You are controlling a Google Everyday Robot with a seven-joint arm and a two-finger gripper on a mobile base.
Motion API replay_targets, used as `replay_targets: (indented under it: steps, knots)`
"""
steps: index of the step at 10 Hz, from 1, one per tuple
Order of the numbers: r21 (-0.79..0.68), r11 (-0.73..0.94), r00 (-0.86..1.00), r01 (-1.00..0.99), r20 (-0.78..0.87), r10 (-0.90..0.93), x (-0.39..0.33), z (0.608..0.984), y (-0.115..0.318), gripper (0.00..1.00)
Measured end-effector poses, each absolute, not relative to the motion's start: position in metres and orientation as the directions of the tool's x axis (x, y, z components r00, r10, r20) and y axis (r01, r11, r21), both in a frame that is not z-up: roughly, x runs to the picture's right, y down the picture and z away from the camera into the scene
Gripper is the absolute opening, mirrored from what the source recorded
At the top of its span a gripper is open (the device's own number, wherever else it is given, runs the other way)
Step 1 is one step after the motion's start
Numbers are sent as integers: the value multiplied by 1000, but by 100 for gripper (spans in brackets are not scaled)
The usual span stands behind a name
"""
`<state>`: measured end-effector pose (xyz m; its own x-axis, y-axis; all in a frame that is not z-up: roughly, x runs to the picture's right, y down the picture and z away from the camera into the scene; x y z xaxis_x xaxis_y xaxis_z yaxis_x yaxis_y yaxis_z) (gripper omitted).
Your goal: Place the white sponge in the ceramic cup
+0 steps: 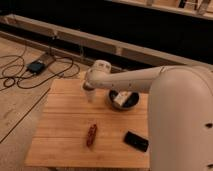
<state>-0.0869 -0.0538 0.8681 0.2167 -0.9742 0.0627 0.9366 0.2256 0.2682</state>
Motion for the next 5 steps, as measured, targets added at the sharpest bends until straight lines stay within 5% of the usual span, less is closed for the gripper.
replay_targets:
  steps: [5]
  knots:
    - [274,223,211,936,74,-975,-88,860,-52,80]
